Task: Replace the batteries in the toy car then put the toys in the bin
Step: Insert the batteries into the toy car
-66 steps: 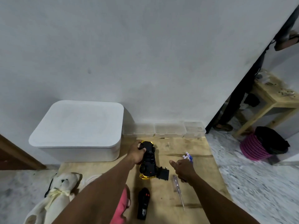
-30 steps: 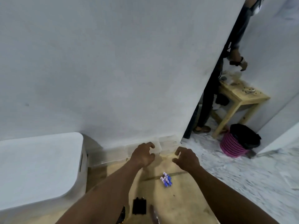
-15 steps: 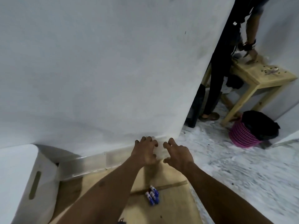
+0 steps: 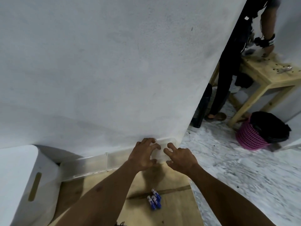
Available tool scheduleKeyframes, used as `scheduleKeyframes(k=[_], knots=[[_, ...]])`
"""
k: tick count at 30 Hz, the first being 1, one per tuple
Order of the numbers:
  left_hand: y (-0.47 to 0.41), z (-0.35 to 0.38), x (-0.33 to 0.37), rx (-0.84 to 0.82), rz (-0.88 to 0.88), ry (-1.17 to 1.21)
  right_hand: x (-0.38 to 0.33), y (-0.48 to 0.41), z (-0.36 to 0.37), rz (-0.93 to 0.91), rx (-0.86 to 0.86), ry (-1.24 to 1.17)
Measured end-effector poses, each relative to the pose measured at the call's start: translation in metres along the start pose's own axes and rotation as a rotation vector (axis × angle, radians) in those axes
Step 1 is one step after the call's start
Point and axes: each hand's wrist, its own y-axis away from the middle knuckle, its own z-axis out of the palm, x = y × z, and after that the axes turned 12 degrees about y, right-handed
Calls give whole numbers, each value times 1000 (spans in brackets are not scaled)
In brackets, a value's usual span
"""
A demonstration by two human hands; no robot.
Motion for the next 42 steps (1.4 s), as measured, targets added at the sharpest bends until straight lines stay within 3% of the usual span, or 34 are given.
scheduleKeyframes(k=[14, 22, 27, 31, 32, 38, 42], knots=[[0, 9, -6, 70, -46, 182, -8, -4, 3, -131, 186, 84], [0, 8, -8, 69, -84, 171, 13, 7, 8, -110, 308, 25], [3, 3, -5, 128, -78, 206, 17, 10, -9, 43, 344, -114], [0, -11, 0, 213, -120, 386, 21, 18, -25, 441, 262, -404], [-2, -15, 3, 256, -150, 448, 21, 21, -24, 465, 265, -432], [-11, -25, 8, 272, -200, 603, 10, 5, -5, 32, 364, -217], [-14, -22, 4, 249, -224, 628, 1, -38, -4, -209, 282, -51]])
